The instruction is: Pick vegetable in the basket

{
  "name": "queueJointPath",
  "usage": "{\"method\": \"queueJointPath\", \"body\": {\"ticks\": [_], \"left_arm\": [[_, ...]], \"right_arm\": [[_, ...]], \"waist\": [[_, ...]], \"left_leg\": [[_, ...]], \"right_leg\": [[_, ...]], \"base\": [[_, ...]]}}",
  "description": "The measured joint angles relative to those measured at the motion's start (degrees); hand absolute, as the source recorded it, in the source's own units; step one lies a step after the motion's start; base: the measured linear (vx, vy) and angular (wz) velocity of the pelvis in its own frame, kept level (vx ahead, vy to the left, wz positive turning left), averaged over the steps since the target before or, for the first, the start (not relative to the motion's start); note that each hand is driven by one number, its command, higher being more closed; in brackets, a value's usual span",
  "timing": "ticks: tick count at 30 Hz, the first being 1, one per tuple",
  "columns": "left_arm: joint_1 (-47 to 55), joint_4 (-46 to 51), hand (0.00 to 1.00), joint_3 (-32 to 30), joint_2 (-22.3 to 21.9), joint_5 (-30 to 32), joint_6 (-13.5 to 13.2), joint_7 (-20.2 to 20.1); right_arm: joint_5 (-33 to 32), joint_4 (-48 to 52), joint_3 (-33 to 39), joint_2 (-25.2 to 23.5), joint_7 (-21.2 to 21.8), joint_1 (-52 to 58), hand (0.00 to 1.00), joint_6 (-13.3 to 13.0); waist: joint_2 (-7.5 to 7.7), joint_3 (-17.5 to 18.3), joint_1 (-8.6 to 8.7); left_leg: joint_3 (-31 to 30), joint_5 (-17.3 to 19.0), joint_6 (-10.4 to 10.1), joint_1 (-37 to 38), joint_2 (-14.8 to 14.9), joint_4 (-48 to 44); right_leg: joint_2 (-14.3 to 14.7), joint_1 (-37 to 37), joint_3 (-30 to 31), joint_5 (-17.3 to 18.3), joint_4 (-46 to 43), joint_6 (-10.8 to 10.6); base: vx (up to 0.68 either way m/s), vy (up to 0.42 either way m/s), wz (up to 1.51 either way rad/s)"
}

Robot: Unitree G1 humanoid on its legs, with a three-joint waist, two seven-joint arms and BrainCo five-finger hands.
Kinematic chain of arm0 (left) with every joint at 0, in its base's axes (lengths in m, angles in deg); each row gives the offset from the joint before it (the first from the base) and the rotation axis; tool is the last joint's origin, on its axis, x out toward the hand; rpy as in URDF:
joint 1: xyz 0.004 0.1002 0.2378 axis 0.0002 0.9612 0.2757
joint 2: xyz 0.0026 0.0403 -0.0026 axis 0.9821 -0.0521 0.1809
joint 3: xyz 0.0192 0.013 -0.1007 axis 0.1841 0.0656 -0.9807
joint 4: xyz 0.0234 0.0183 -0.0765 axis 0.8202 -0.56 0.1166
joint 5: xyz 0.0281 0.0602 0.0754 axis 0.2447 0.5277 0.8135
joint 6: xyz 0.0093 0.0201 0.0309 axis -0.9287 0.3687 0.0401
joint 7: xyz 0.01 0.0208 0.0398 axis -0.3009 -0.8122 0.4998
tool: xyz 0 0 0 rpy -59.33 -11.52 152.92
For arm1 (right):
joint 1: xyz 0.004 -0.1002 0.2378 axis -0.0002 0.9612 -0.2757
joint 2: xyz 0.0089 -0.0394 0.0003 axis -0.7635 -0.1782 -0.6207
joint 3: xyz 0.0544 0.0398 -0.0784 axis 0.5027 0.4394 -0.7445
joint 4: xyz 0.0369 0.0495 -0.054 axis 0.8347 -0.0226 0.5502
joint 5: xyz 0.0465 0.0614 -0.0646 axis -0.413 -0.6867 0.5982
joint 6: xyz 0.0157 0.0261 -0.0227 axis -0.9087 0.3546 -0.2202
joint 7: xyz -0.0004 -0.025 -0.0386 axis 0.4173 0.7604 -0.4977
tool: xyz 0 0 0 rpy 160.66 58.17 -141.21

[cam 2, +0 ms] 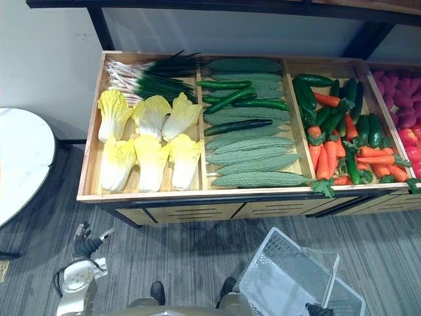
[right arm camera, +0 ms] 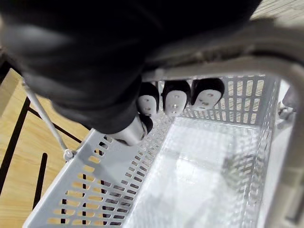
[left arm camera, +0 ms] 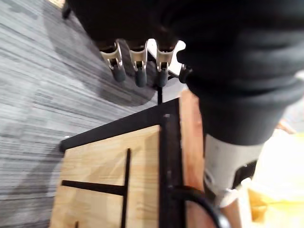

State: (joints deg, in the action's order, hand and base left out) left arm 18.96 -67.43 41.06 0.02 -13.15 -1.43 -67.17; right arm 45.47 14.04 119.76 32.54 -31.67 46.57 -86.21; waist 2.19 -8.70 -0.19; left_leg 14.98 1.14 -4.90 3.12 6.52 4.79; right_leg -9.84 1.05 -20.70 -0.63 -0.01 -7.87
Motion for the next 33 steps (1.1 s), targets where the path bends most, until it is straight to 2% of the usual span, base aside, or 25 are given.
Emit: {"method": "queueJointPath", "body": {"ticks": [6, 9, 13, 22, 27, 33], "left_arm": [[-1.3, 9.5, 0.00, 2.4, -0.2, 0.0, -0.4, 1.2], [-2.6, 12.5, 0.00, 2.9, -0.1, 0.3, -0.5, 2.1], [-5.4, 13.1, 0.00, 2.9, 0.5, 1.2, -0.5, 4.1], [-11.6, 12.1, 0.00, 2.0, 1.1, 3.6, -0.1, 10.3], [-12.6, 11.1, 0.00, -1.1, 1.1, 5.1, 1.4, 12.4], [-15.0, 8.1, 0.00, -3.0, 3.2, 5.6, 4.9, 12.4]], "right_arm": [[0.0, 0.0, -2.1, 2.1, 0.8, 0.0, 1.00, -0.7], [0.0, 0.0, -3.4, 2.6, 0.9, -0.4, 1.00, -0.8], [0.0, -0.1, -5.9, 3.3, 0.9, -1.2, 1.00, -1.0], [0.0, -0.6, -9.5, 4.8, 0.8, -2.9, 1.00, -1.0], [0.0, -0.8, -9.5, 4.8, 0.7, -3.6, 1.00, -1.0], [0.0, -0.7, -10.0, 4.8, 0.7, -4.6, 1.00, -0.9]], "waist": [[-1.25, 0.7, 0.34], [-1.32, 0.7, 0.54], [-1.38, 0.7, 1.65], [-1.60, 0.6, 1.78], [-1.60, 0.5, 1.87], [-1.41, 0.4, 1.80]], "left_leg": [[1.3, 0.4, 0.2, 0.0, 0.0, -0.1], [1.7, 0.9, 0.4, -0.1, -0.1, -1.1], [1.9, 1.1, 0.6, -1.2, -0.5, -1.6], [3.0, 1.4, 1.2, -2.5, -1.1, -2.9], [3.0, 1.4, 1.2, -3.3, -1.1, -3.0], [2.9, 1.4, 1.2, -4.0, -1.4, -3.0]], "right_leg": [[0.1, 0.7, 1.3, -0.2, 0.0, 0.2], [0.0, 0.7, 2.1, -0.7, 0.4, 0.4], [0.0, 1.7, 2.6, -1.7, 1.3, 0.3], [-0.4, 3.0, 4.1, -3.0, 1.8, 0.4], [-0.3, 3.9, 4.2, -3.2, 1.8, 0.4], [-0.3, 4.4, 4.1, -3.2, 1.9, 0.5]], "base": [[0.02, -0.011, -0.11], [-0.01, -0.007, -0.12], [-0.05, -0.016, -0.07], [-0.06, -0.019, -0.07], [-0.03, -0.021, -0.02], [0.00, 0.000, 0.00]]}}
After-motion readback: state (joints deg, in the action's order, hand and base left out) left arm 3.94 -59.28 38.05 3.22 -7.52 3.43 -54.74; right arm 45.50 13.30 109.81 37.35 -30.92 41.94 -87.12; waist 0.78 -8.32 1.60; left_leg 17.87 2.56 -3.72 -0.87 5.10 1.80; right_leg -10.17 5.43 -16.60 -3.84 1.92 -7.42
